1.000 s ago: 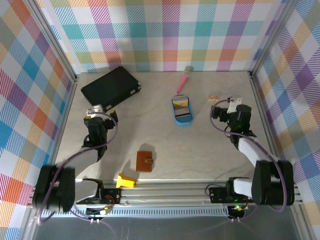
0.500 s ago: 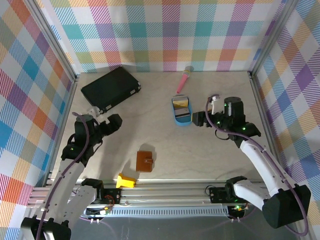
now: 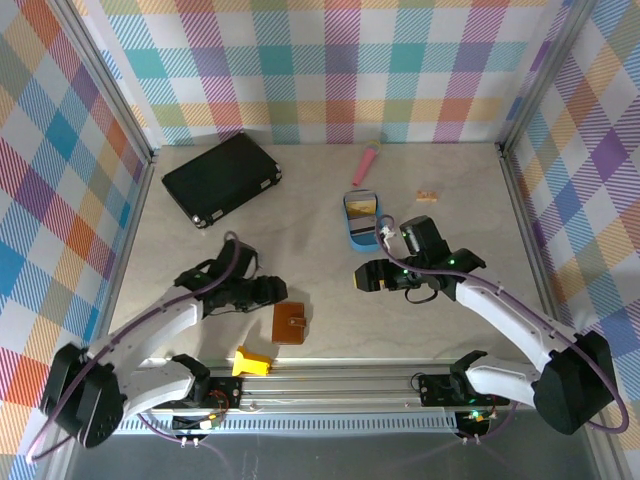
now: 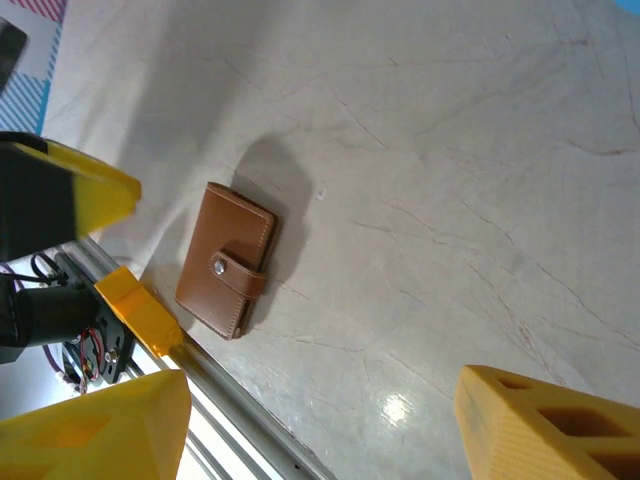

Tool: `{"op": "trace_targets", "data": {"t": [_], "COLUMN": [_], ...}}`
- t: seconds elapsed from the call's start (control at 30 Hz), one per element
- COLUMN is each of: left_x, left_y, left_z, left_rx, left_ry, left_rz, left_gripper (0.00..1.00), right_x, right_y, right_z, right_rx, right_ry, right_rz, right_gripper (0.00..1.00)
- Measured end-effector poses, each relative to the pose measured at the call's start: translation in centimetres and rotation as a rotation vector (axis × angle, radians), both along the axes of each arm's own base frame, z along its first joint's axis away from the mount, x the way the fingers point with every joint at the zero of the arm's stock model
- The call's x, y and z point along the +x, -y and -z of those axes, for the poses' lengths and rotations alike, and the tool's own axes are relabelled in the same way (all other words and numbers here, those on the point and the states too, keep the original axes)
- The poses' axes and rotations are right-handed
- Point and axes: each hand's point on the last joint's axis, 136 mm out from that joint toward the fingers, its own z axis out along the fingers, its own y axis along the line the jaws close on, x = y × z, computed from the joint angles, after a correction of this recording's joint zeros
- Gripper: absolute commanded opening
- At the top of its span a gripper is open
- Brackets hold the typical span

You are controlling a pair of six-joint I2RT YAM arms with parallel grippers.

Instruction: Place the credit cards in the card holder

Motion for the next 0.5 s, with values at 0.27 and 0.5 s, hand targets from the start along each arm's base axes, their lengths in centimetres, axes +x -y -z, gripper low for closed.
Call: {"op": "trace_targets", "data": {"t": [0.27,0.5], "left_x": [-0.7,-1.7], "left_y": [0.0,-0.4], "left_z": [2.3,5.1], "left_rx": [0.078,0.11], "left_ry": [-0.036,-0.09], "left_rz": [0.001,0.005], "left_gripper": [0.1,0.04], "right_x": [0.0,-0.1], "right_y": [0.3,0.5], "right_z": [0.4,0.8], "right_rx": [-0.02,-0.035], "right_ry": [-0.008,-0.019], "right_rz": [0.009,0.015], "right_gripper": [0.72,0.73]}}
